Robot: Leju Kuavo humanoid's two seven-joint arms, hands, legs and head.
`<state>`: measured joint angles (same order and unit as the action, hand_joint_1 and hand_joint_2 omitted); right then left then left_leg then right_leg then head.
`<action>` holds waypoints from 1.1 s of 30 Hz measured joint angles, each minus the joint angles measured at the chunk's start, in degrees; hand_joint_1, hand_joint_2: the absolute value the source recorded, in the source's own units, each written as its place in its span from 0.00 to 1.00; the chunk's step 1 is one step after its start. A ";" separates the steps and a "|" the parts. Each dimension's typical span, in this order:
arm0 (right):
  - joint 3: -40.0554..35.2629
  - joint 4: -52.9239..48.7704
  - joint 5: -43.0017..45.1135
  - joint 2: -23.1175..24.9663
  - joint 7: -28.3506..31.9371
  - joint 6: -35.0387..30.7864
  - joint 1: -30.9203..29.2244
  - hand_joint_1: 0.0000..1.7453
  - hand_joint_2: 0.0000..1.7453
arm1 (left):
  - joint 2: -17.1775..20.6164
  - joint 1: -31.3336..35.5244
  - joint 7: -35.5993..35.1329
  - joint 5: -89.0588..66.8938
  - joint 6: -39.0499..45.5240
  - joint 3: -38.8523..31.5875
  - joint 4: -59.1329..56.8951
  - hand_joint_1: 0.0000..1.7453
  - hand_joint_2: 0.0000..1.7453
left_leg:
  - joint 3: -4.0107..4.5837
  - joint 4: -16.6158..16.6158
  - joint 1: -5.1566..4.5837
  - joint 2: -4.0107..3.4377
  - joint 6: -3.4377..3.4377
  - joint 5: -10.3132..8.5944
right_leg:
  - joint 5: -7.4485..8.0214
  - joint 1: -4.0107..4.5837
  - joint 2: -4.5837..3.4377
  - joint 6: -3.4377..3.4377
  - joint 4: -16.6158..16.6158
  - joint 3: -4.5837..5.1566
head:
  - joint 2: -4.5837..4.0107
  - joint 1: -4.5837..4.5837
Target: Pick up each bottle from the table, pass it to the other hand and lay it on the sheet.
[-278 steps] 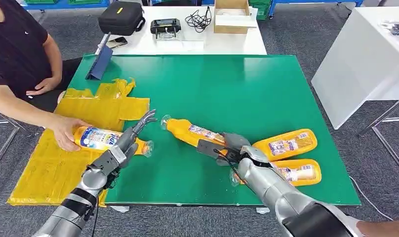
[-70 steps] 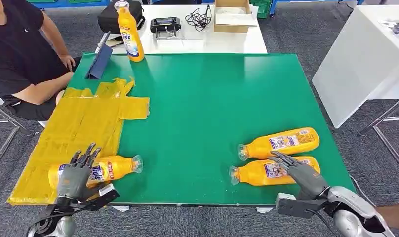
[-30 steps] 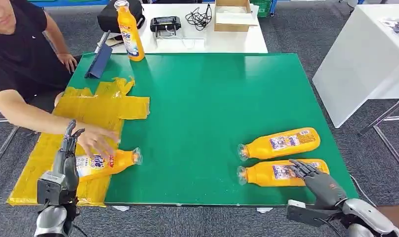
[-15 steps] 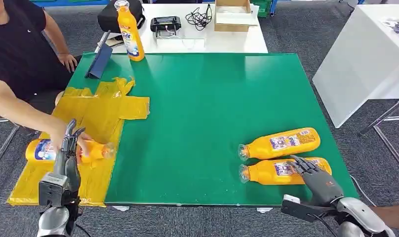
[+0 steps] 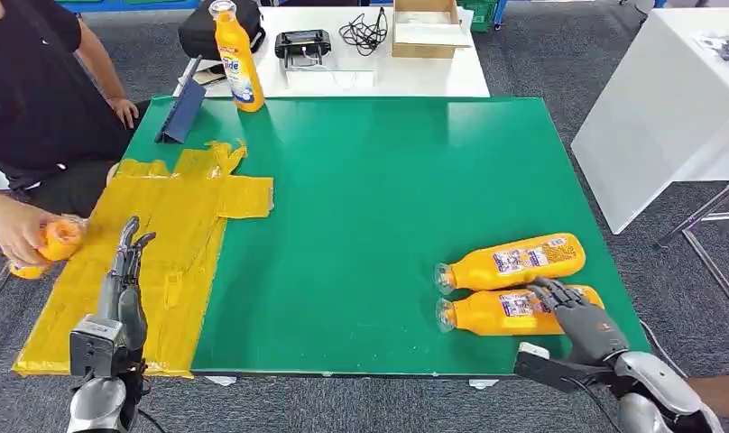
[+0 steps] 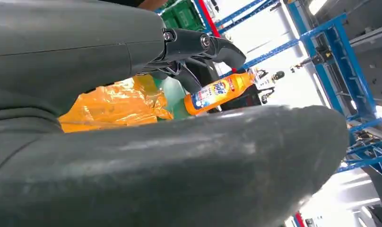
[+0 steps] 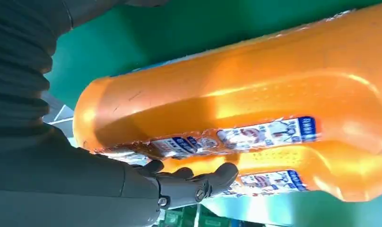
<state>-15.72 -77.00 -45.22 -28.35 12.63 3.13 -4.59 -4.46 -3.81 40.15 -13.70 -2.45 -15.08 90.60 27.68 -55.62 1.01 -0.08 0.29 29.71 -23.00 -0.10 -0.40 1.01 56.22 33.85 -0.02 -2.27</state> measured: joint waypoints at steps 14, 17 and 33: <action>0.17 3.04 0.81 -0.13 0.00 1.36 -2.39 0.00 1.00 | 0.00 0.04 0.00 0.61 -0.87 -0.02 0.00 0.00 0.00 | -0.01 0.00 -0.01 0.00 0.00 0.00 | 0.00 0.00 0.00 0.00 -0.01 0.00 | 0.00 0.00; 0.35 3.78 0.98 -0.15 0.00 1.42 -2.88 0.00 1.00 | 0.00 0.04 0.00 0.61 -0.87 -0.02 0.00 0.00 0.00 | -0.01 0.00 -0.01 0.00 0.00 0.00 | 0.00 0.00 0.00 0.00 0.00 0.00 | 0.00 0.00; -4.34 15.11 2.36 -4.09 -1.88 9.86 -9.36 1.00 1.00 | 0.24 2.96 0.00 3.04 -2.32 1.68 -2.20 0.00 0.00 | -0.31 -0.01 -0.03 0.00 0.00 0.00 | 0.00 0.01 0.00 0.00 -0.08 -0.27 | 0.00 0.02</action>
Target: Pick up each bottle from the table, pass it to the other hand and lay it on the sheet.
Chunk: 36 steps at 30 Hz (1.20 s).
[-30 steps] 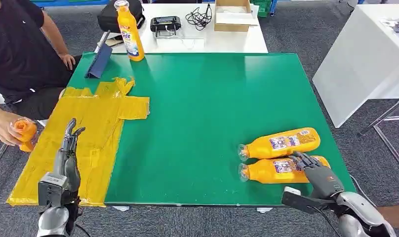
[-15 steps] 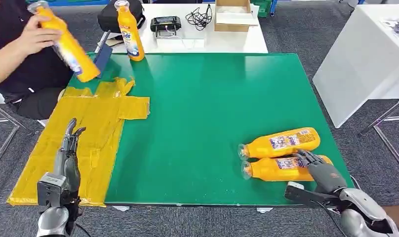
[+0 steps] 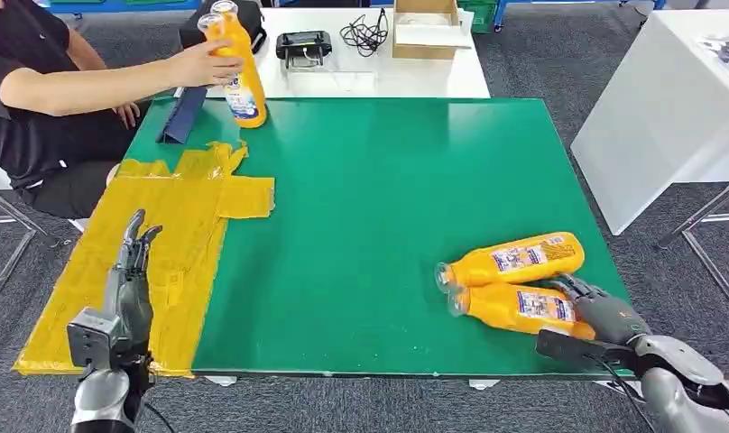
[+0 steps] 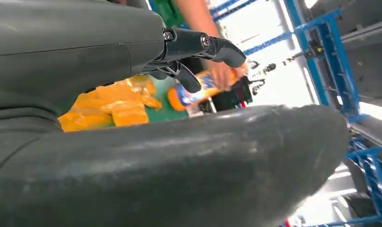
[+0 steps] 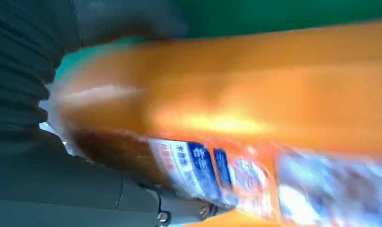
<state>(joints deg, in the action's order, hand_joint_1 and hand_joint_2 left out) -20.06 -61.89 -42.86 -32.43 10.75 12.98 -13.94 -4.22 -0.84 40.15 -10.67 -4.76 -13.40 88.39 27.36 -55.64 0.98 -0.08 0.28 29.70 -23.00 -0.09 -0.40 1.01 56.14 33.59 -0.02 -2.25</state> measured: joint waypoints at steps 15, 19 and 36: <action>-7.11 11.37 0.04 0.44 -1.16 -1.81 -4.66 1.00 1.00 | 1.16 6.62 -0.02 2.30 -0.57 5.03 -7.11 0.00 0.00 | -2.55 0.09 0.34 0.04 -0.33 0.90 | -0.78 0.51 -0.04 0.44 -0.57 -2.30 | 0.00 0.00; -7.61 13.45 2.98 1.90 1.98 -3.15 -5.15 1.00 1.00 | 1.33 7.97 -0.02 3.12 -1.13 5.68 -7.87 0.00 0.00 | -2.97 0.10 0.46 -0.09 -0.31 1.15 | -0.89 0.60 -0.17 0.31 -0.76 -3.07 | 0.00 0.05; 1.72 -0.74 30.88 34.38 16.96 -5.07 -2.52 1.00 1.00 | -2.23 3.93 -7.17 15.04 -13.09 12.44 -3.65 0.00 1.00 | -1.21 0.06 0.50 -0.34 -0.16 0.75 | -0.72 0.47 -0.37 0.43 -0.22 -1.35 | 0.00 0.11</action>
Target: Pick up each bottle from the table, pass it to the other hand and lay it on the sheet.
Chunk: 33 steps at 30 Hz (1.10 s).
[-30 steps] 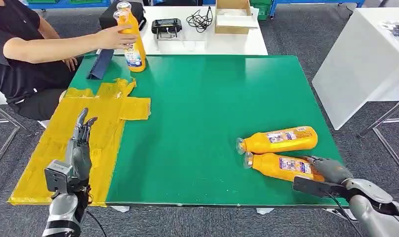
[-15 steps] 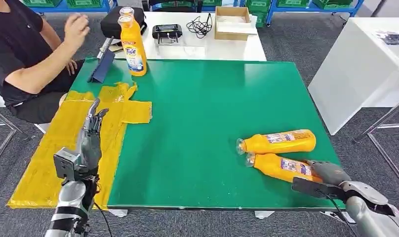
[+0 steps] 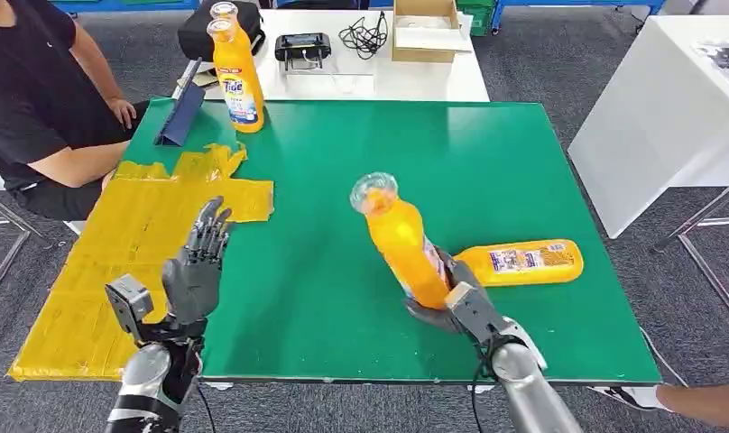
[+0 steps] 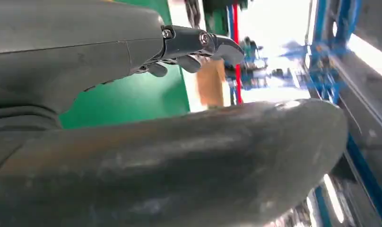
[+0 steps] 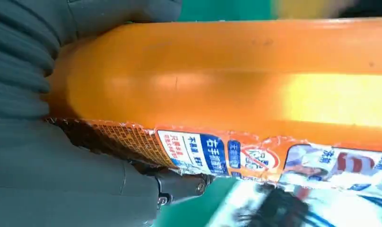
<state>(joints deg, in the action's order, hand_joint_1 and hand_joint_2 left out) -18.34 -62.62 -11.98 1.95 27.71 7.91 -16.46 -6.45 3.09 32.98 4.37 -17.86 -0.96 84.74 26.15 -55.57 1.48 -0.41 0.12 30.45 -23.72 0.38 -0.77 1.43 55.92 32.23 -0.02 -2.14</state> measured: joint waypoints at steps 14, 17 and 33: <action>-1.33 -1.00 0.98 8.45 -0.44 0.17 -1.87 1.00 1.00 | -1.90 -2.51 -0.46 0.46 -0.08 6.92 2.47 0.00 1.00 | 0.25 0.01 -0.11 0.03 -0.01 0.01 | 0.00 -0.11 0.05 0.00 -0.01 0.16 | 0.00 0.00; -2.78 0.77 0.83 9.59 -0.44 0.35 -3.03 1.00 1.00 | -1.97 -2.85 -0.94 1.57 -1.40 8.33 2.45 0.00 1.00 | 0.23 0.01 -0.10 0.03 -0.02 0.01 | 0.00 -0.10 0.05 0.00 -0.01 0.19 | 0.00 0.00; -10.01 13.00 -2.10 14.18 -0.11 0.70 -6.00 1.00 1.00 | -1.75 -5.91 -1.75 2.07 -1.88 11.58 3.04 0.00 1.00 | 0.39 0.01 -0.10 0.05 -0.01 0.01 | -0.01 -0.09 0.06 0.00 0.00 0.36 | 0.00 0.02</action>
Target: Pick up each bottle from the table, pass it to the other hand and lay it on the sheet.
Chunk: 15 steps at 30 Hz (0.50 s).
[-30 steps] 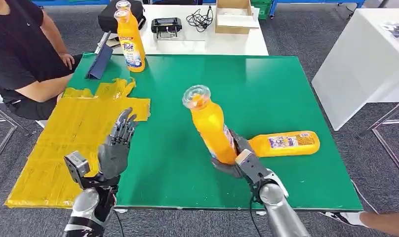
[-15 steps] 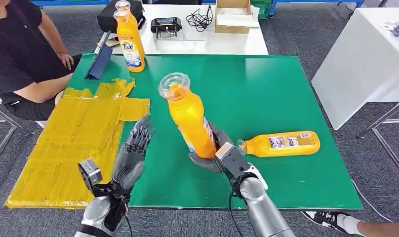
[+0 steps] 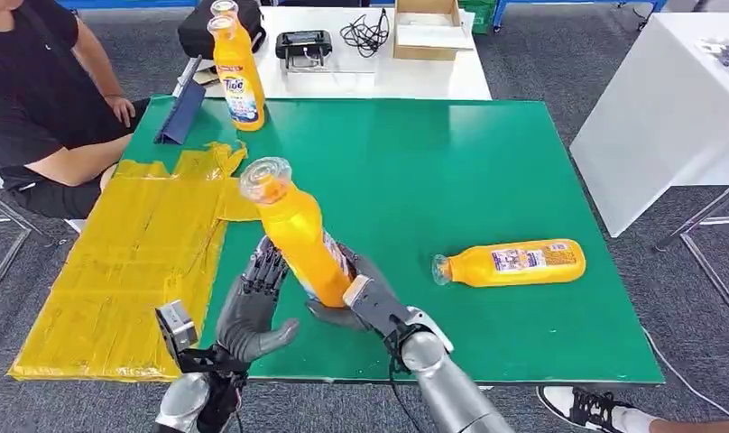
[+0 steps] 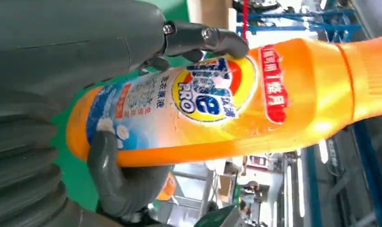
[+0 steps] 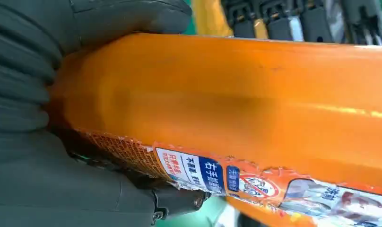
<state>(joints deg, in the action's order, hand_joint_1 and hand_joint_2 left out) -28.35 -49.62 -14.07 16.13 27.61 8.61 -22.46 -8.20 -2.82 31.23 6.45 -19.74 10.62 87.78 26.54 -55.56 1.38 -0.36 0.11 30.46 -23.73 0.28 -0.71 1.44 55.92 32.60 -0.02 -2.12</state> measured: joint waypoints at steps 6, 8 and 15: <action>-6.09 6.95 0.56 2.78 -0.92 0.13 -0.83 1.00 1.00 | 0.83 -1.10 -0.63 0.00 1.42 -0.17 0.44 0.00 1.00 | 0.02 0.01 0.01 -0.04 0.00 0.00 | 0.00 0.02 -0.03 0.00 0.03 0.05 | 0.00 0.00; -10.98 8.77 3.37 3.22 -1.77 -0.92 -0.66 1.00 1.00 | 1.14 -1.17 -1.27 -0.06 2.30 -0.77 0.39 0.00 1.00 | 0.03 0.01 0.01 -0.03 0.01 0.00 | -0.01 0.02 -0.02 -0.01 0.03 0.08 | 0.00 0.00; -20.81 12.73 7.45 3.21 -2.25 -2.38 -1.52 1.00 1.00 | 2.51 -1.92 -1.92 -0.63 3.43 -1.99 -0.11 0.00 1.00 | 0.06 0.01 -0.02 -0.04 0.01 -0.01 | 0.00 0.01 -0.03 -0.01 0.03 0.12 | 0.00 0.04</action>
<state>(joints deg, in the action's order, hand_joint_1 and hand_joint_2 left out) -49.16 -36.89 -6.62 19.34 25.35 6.23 -23.98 -5.68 -4.74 29.31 5.81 -16.30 8.63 87.67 26.60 -55.55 1.35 -0.40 0.12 30.46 -23.73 0.30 -0.73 1.43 55.95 32.72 -0.02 -2.08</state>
